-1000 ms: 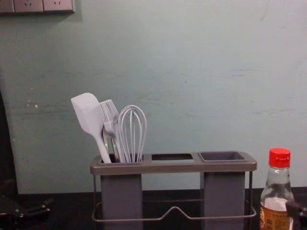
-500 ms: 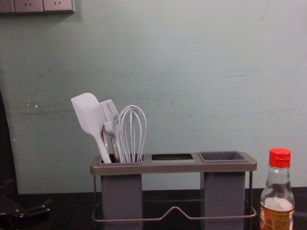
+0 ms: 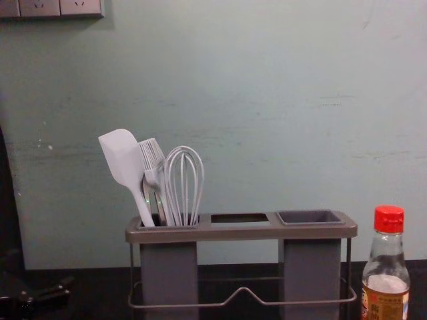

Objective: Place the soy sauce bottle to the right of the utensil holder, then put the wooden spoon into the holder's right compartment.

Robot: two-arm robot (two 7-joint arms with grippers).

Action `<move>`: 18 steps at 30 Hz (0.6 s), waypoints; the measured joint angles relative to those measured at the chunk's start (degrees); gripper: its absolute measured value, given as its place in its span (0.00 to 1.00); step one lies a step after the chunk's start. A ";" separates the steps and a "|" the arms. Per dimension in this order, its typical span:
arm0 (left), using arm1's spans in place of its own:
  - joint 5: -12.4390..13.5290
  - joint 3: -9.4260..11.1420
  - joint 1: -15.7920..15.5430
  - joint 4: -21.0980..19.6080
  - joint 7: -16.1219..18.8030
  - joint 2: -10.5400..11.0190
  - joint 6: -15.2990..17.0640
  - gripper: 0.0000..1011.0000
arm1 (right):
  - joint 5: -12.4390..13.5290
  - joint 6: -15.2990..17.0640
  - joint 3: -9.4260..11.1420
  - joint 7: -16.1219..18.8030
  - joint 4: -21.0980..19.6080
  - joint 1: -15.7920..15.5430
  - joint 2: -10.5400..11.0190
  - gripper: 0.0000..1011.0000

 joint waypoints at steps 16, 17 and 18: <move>0.00 -0.01 0.00 0.00 0.00 0.00 0.00 0.99 | -0.17 2.23 -7.60 6.02 3.91 7.10 0.80 0.99; 0.00 0.00 0.00 0.00 0.00 0.00 0.00 0.99 | -0.46 2.39 -7.97 6.17 3.97 7.56 0.88 0.99; 0.00 0.00 0.00 0.00 0.00 0.00 0.00 0.99 | -0.79 2.58 -8.32 6.28 4.01 7.98 0.99 0.99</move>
